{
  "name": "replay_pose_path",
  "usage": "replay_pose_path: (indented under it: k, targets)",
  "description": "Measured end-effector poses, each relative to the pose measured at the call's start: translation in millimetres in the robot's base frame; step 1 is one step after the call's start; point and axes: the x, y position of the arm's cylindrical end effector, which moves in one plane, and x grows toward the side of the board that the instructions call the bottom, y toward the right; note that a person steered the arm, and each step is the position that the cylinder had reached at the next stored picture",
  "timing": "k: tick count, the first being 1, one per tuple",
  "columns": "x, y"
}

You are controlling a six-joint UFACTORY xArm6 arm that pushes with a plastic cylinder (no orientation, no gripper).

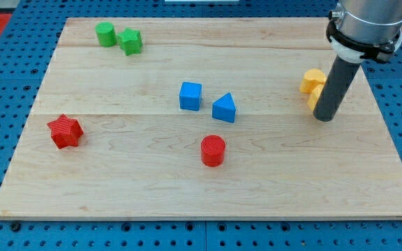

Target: Move the red circle parallel to the red star

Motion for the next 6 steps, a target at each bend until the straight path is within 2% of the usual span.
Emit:
replay_pose_path:
  k: [1,3,4,5,6]
  targets:
    - [42.3,-0.4]
    - [44.8,-16.2]
    - [75.4,-16.7]
    - [88.4,-55.5]
    - [88.4,-146.4]
